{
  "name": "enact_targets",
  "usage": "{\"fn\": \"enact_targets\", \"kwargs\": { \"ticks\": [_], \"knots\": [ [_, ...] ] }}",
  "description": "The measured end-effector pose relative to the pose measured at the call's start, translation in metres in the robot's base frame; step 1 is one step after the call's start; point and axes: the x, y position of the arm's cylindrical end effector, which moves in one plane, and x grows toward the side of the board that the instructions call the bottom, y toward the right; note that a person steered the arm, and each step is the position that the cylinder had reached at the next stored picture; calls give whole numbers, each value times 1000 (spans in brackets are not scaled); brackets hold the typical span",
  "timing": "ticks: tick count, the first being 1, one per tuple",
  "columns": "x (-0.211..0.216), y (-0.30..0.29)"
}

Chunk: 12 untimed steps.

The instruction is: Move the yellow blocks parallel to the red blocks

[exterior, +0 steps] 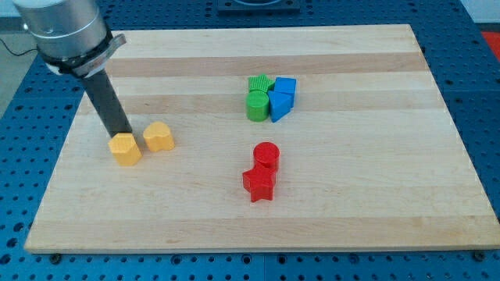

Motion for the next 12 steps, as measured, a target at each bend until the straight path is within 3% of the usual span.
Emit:
{"fn": "enact_targets", "kwargs": {
  "ticks": [2,4,5,6,8,9,11,12],
  "knots": [
    [28,49],
    [4,-3],
    [-29,-4],
    [-30,30],
    [10,96],
    [3,94],
    [4,23],
    [31,-14]
  ]
}}
